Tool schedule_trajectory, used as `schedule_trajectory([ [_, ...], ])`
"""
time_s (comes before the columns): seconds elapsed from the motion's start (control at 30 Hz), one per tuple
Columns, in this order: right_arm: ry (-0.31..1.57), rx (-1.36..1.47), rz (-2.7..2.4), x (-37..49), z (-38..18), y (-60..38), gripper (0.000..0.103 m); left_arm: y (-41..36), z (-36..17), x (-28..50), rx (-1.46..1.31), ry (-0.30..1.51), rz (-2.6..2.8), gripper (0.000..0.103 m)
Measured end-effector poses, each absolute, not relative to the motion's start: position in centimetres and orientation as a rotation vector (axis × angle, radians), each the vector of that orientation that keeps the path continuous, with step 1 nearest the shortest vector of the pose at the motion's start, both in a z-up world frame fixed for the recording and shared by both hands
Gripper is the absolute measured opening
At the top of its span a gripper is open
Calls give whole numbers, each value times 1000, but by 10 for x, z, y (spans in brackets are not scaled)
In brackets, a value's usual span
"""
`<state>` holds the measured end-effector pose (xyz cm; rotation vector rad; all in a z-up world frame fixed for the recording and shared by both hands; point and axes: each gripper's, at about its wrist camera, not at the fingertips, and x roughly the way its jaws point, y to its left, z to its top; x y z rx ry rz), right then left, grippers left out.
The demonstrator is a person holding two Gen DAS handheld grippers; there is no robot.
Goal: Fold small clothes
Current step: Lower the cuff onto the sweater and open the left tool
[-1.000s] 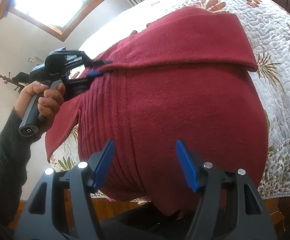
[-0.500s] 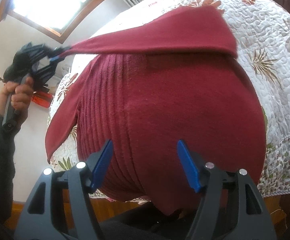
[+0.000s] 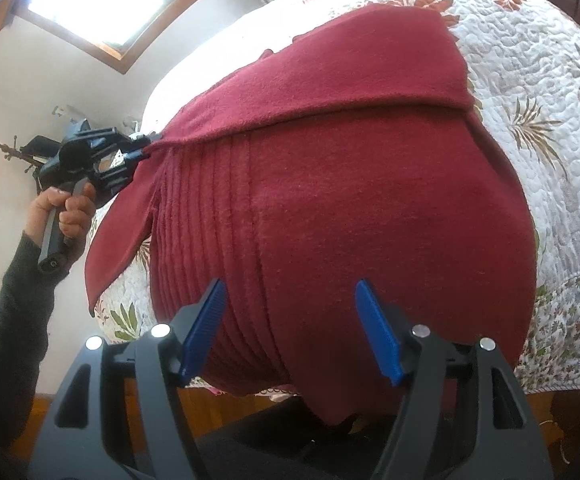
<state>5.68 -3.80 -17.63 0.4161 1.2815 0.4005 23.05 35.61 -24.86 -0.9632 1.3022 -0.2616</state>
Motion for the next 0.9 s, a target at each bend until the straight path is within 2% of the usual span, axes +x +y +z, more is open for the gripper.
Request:
schedule_trajectory([
  [0.13, 1287, 419, 402, 60, -178, -39, 68, 365, -254, 229, -930, 1305, -180, 11],
  [0.23, 1276, 402, 409, 61, -174, -39, 68, 364, -223, 224, -793, 1258, -121, 16],
  [0.27, 1273, 402, 408, 61, -174, -40, 68, 359, -208, 222, -760, 1223, -132, 20],
  [0.3, 1273, 405, 406, 62, -174, -41, 69, 353, -199, 221, -751, 1199, -156, 29],
  [0.33, 1277, 411, 404, 64, -175, -41, 69, 342, -193, 223, -751, 1184, -198, 34],
  [0.4, 1288, 414, 412, 66, -177, -40, 69, 324, -198, 231, -759, 1195, -248, 44],
  [0.57, 1265, 361, 458, 68, -163, -32, 69, 307, -250, 241, -818, 1273, -224, 44],
  [0.67, 1254, 352, 459, 67, -158, -36, 71, 318, -248, 230, -875, 1231, -242, 46],
  [0.77, 1260, 364, 447, 70, -158, -43, 71, 346, -224, 198, -917, 1113, -221, 72],
  [0.9, 1266, 369, 458, 79, -158, -43, 71, 420, -207, 124, -1021, 955, -96, 87],
])
